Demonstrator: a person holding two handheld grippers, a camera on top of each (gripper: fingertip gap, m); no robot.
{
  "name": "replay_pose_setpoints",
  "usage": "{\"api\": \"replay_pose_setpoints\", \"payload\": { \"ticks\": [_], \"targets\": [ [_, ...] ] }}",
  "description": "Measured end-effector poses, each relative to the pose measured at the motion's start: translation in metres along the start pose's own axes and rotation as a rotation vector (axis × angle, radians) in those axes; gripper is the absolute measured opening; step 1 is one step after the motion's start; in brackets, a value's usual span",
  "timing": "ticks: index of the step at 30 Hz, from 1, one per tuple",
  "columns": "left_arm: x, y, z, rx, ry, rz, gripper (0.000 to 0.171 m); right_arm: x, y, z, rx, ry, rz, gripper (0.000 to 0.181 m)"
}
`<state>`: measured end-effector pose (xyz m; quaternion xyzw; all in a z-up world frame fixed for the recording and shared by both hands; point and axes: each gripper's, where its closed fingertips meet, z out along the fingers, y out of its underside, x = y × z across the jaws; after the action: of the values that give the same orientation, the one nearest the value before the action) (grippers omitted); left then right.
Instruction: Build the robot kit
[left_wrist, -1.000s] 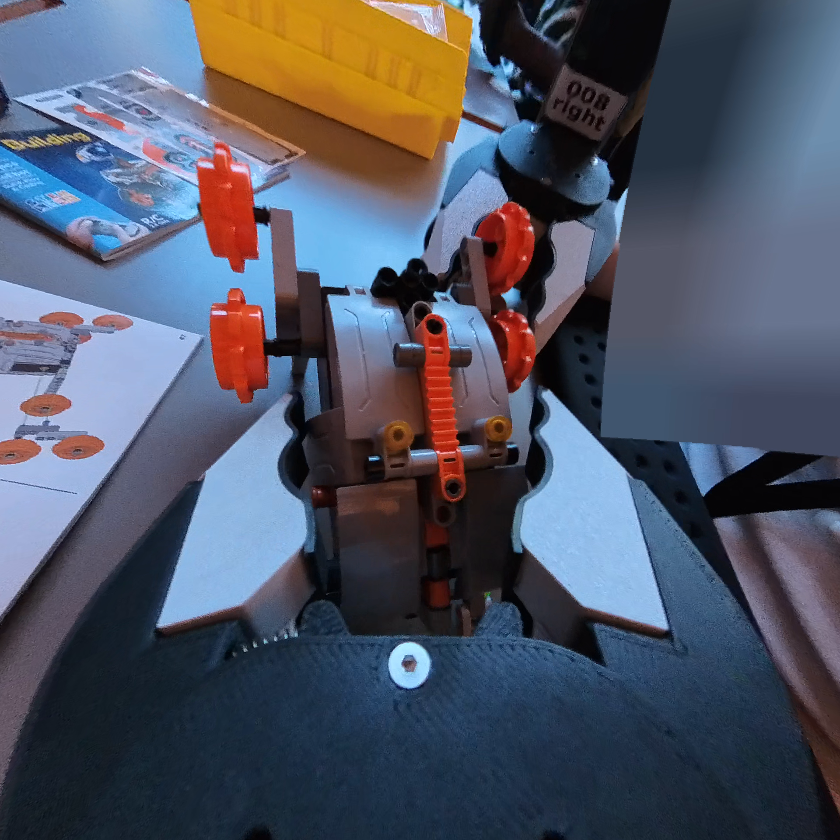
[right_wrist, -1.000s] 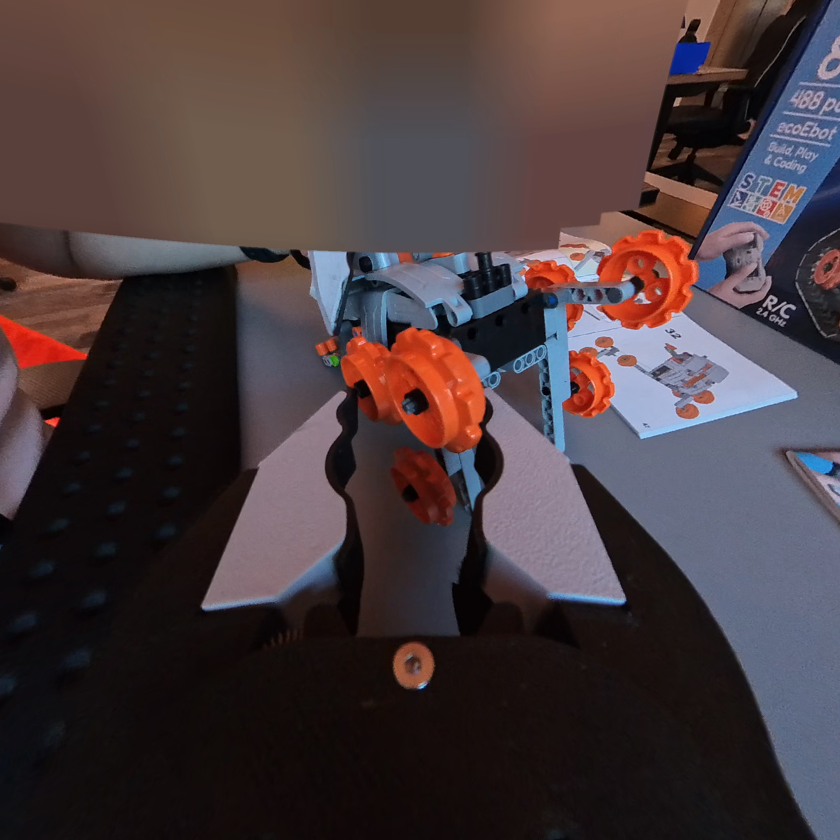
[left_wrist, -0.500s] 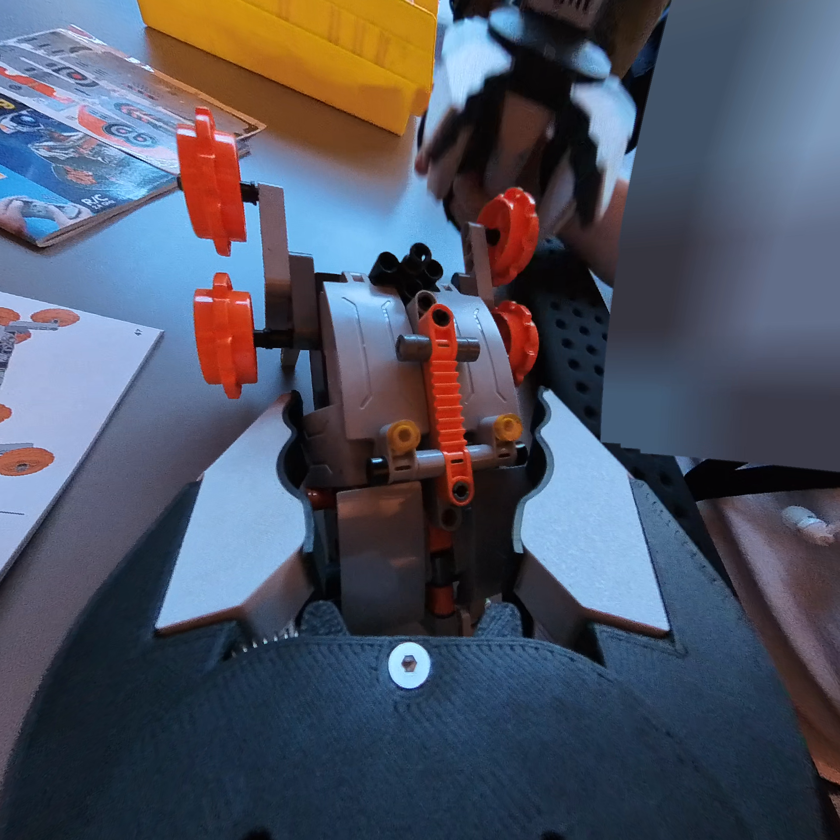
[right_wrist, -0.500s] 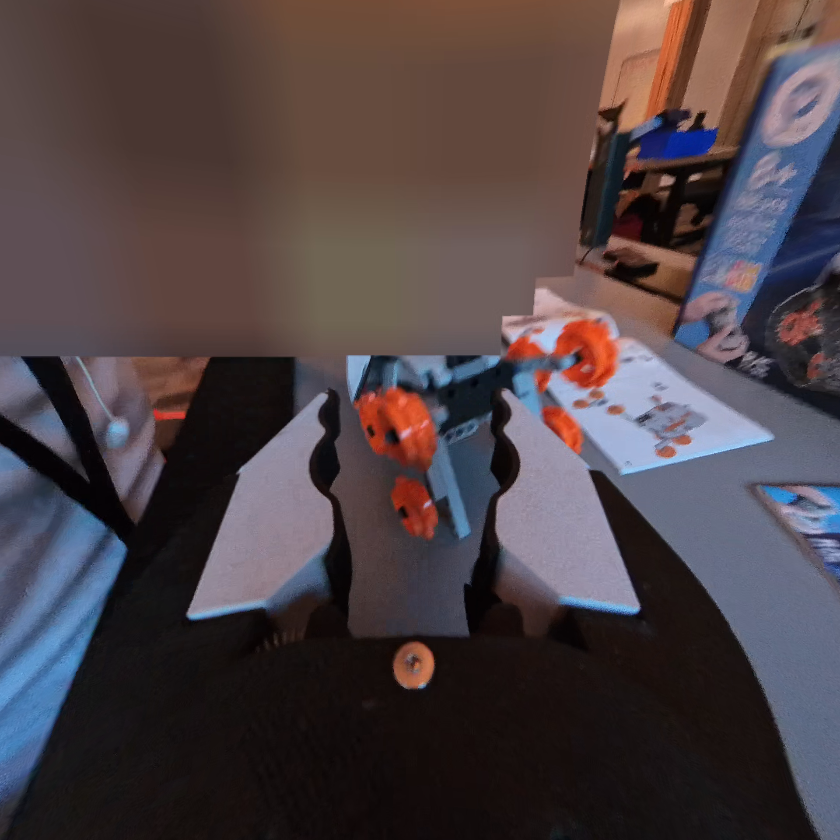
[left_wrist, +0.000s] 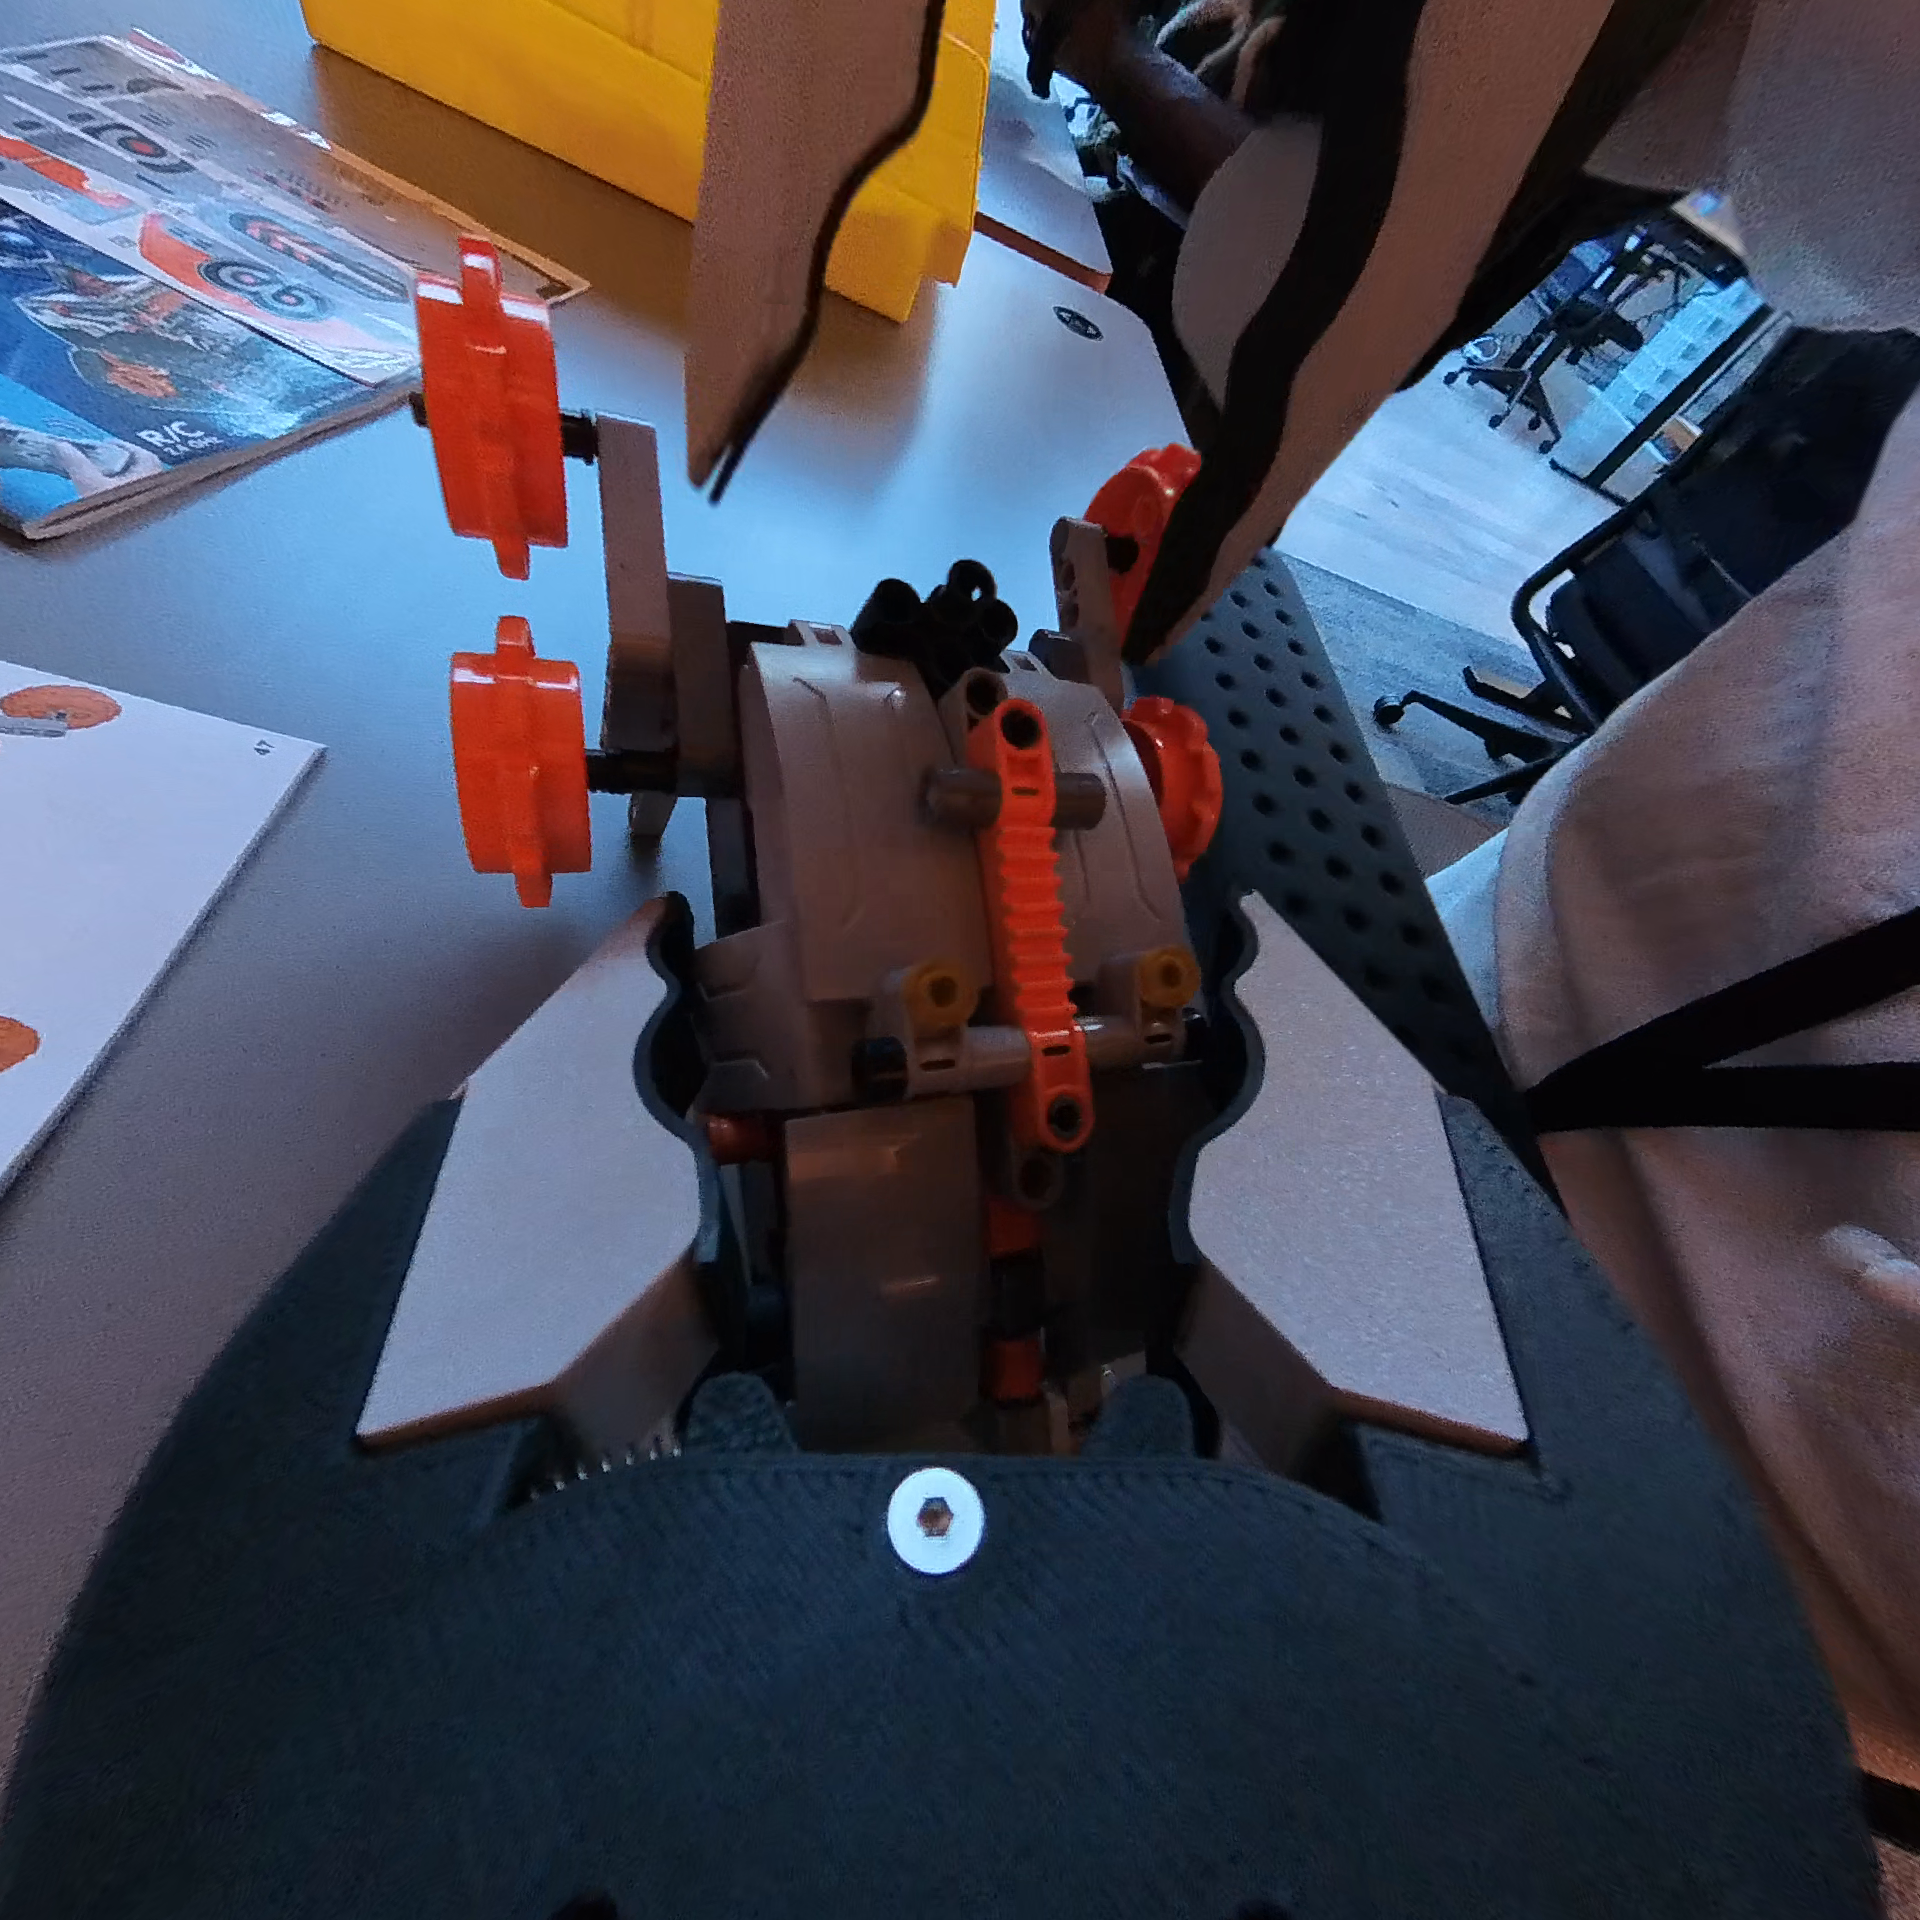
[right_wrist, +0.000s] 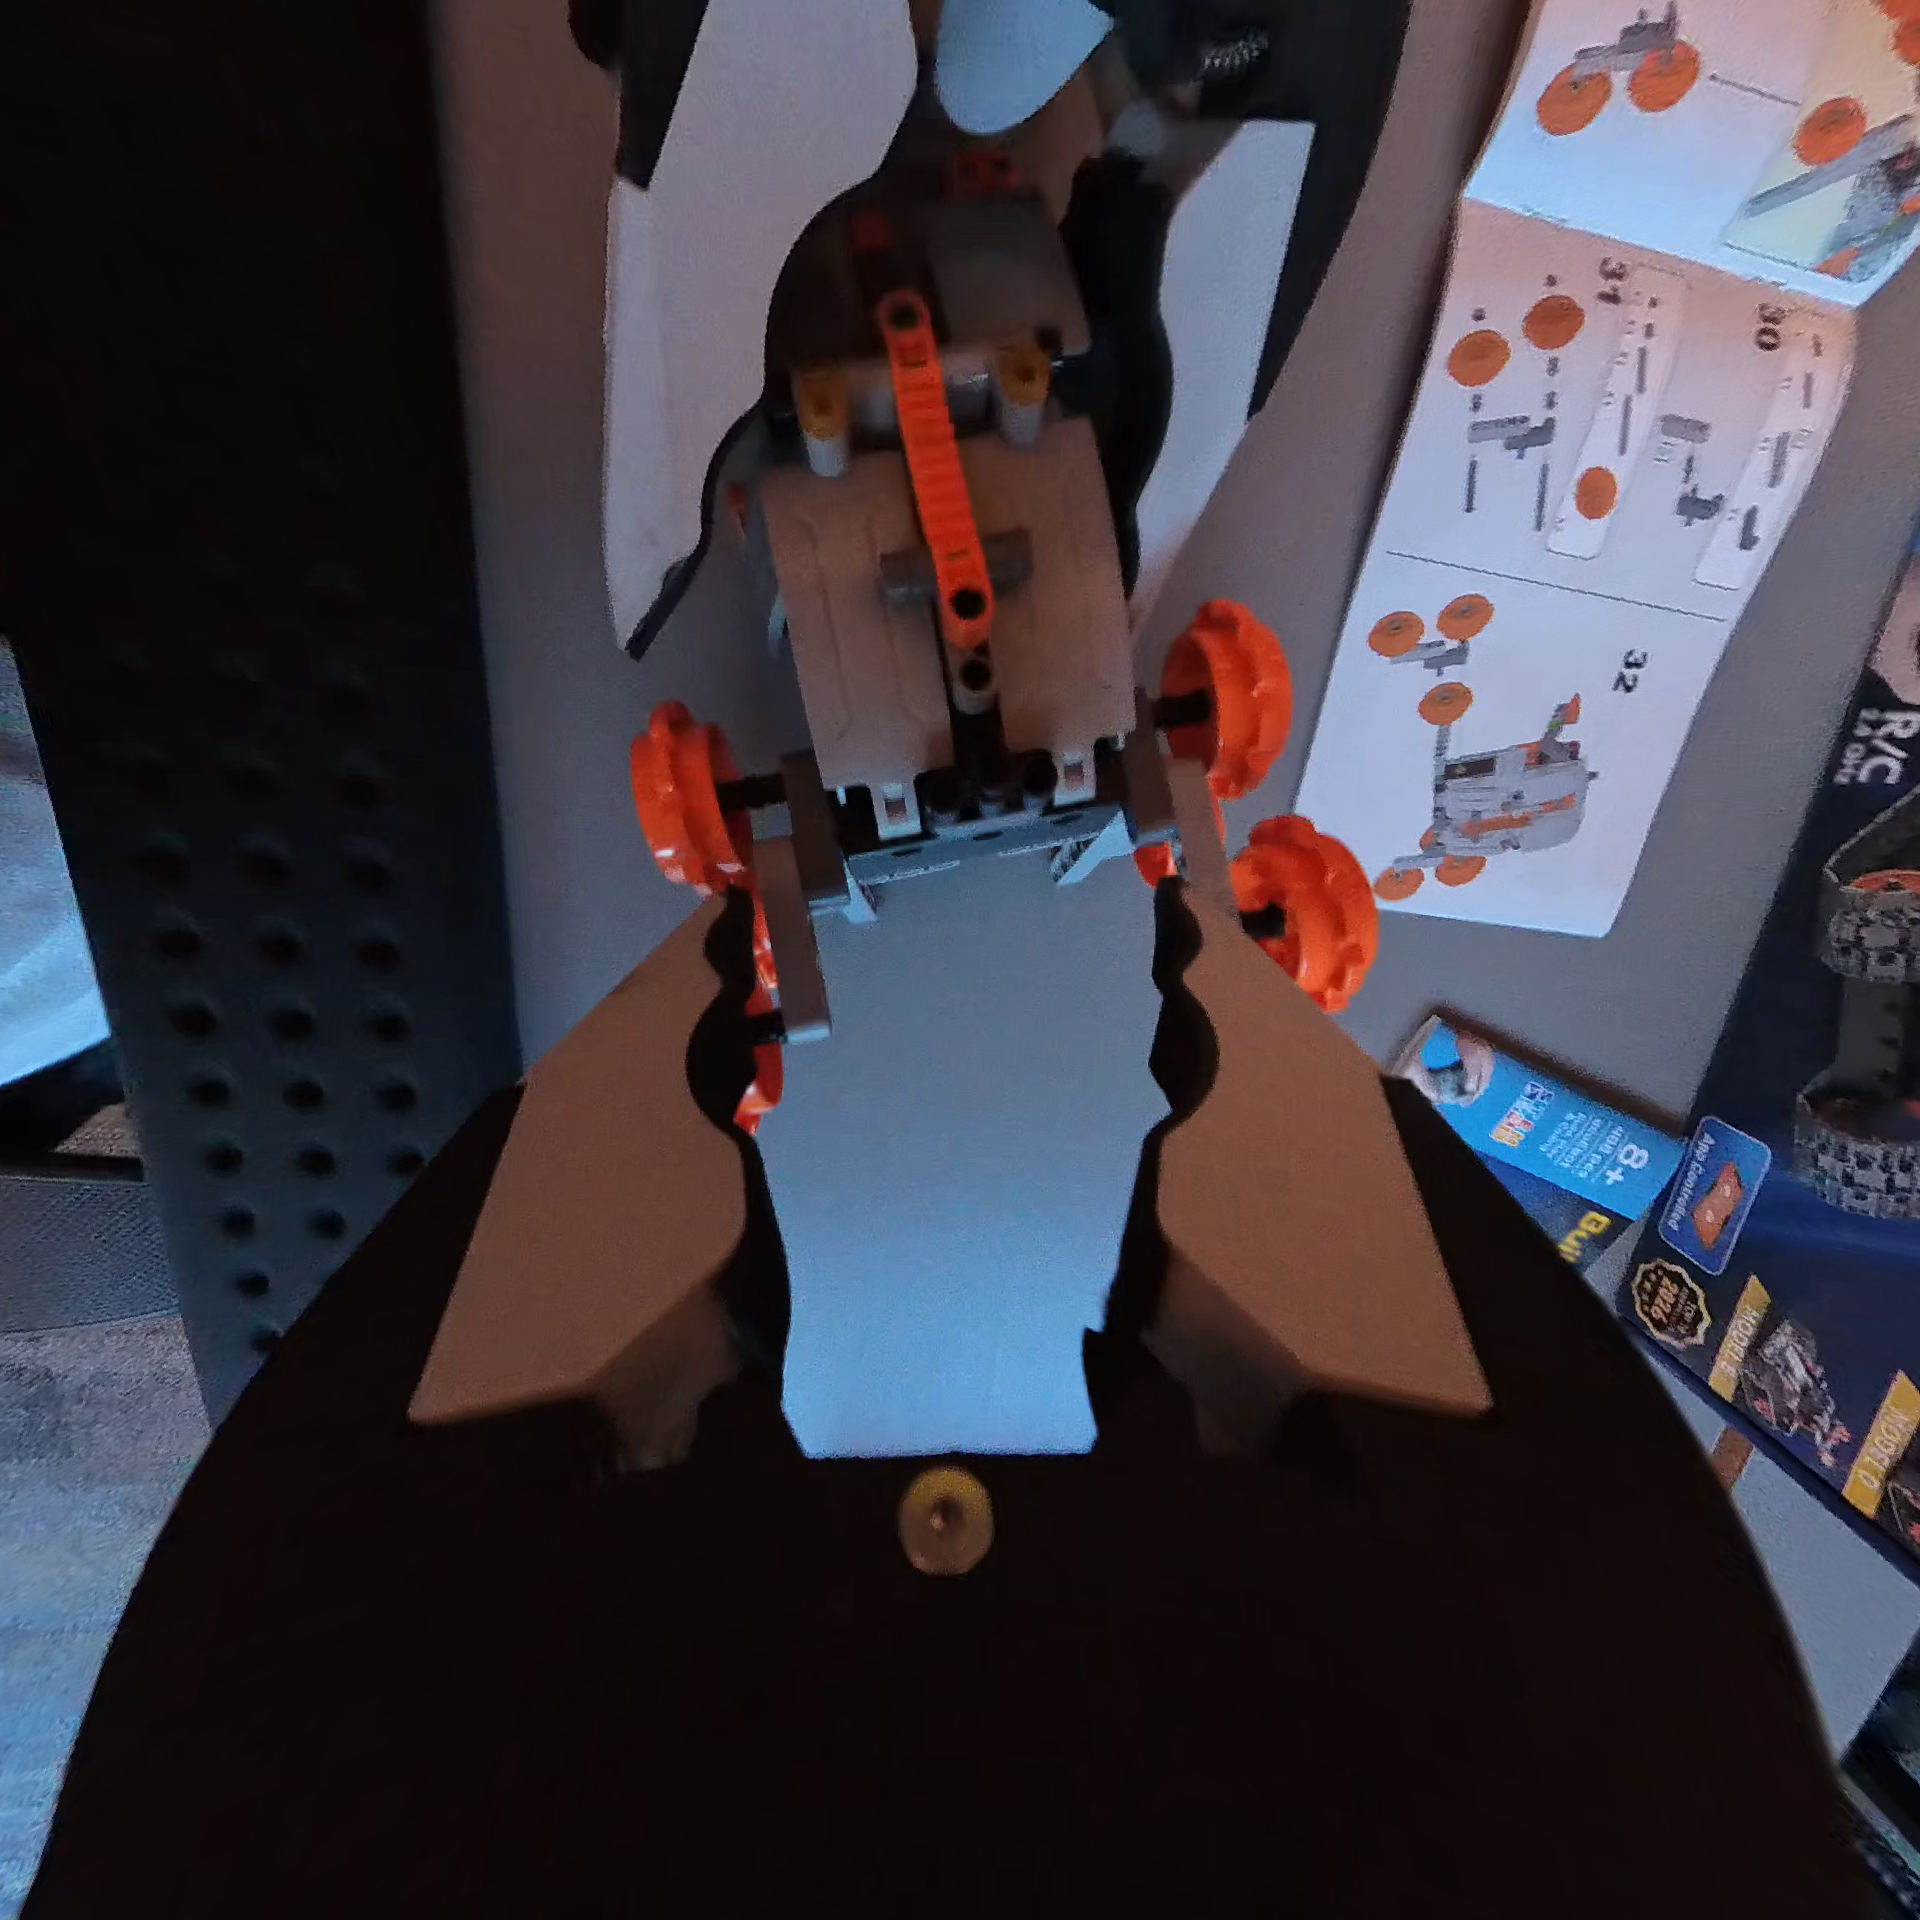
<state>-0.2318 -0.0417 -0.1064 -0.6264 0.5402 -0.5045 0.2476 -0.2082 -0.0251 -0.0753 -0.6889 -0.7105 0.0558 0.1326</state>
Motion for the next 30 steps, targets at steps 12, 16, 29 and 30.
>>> {"api": "replay_pose_setpoints", "payload": {
  "ticks": [12, 16, 29, 30],
  "targets": [
    [0.004, 0.0, 0.002, 0.006, 0.051, 0.013, 0.1, -0.003, -0.006, 0.011, -0.058, 0.078, -0.19, 0.075],
    [0.005, 0.0, 0.002, 0.002, 0.046, 0.016, 0.099, -0.008, -0.008, 0.011, -0.027, 0.082, -0.22, 0.066],
    [0.002, 0.007, 0.01, -0.058, 0.0, 0.046, 0.098, -0.009, -0.004, 0.014, -0.041, 0.007, -0.202, 0.065],
    [0.002, 0.007, 0.01, -0.066, -0.004, 0.051, 0.098, -0.008, -0.004, 0.014, -0.045, 0.005, -0.203, 0.065]
  ]
}}
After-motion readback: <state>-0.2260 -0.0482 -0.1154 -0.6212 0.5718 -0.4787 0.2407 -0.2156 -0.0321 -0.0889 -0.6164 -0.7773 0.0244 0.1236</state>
